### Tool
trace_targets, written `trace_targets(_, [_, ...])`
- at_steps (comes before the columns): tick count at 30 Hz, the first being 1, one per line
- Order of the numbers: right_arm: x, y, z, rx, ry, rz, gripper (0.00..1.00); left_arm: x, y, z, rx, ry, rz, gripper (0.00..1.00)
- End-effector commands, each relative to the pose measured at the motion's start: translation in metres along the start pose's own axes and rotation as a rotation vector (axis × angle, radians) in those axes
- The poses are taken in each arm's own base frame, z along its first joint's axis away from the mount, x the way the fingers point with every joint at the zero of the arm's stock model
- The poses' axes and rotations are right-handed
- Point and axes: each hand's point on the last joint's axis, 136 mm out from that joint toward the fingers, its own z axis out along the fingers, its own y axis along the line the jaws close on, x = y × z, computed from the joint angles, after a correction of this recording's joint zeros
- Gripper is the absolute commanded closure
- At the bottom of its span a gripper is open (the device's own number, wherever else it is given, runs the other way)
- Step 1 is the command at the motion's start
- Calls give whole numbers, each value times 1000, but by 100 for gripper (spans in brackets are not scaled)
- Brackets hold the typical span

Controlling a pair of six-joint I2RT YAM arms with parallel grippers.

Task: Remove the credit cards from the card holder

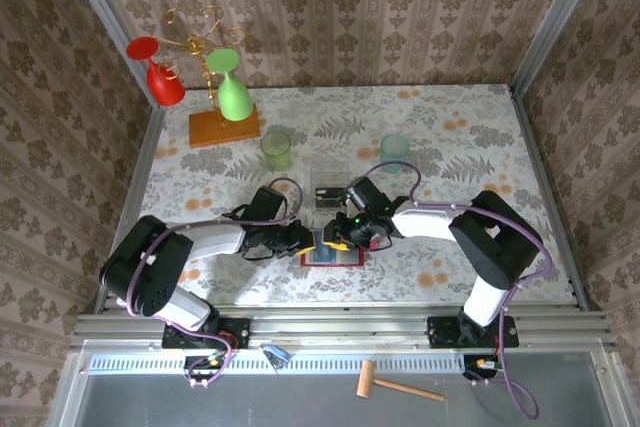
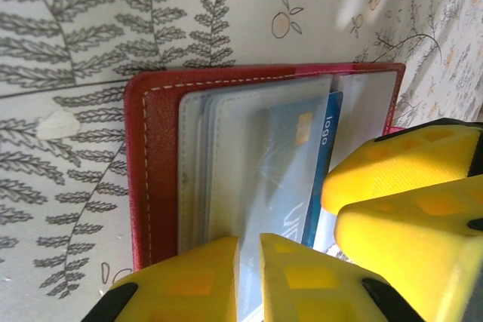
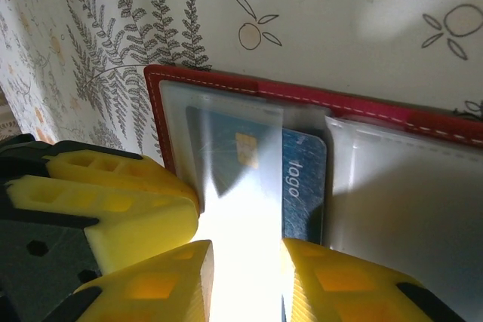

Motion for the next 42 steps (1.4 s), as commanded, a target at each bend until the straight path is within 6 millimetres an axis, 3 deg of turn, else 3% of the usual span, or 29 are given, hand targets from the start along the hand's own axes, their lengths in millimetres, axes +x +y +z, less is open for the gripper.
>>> trace_targets(1, [4,-10,2,48,11,11,71,5,7,1,-11,16,-11,85])
trace_targets(29, [0,-11,-10,108,-14,-33,71,7,10,-1,-17,12,-16,86])
trace_targets(42, [-3,4,-17,55,-34,-61,71,-5,-15,-11,26,-28,20,87])
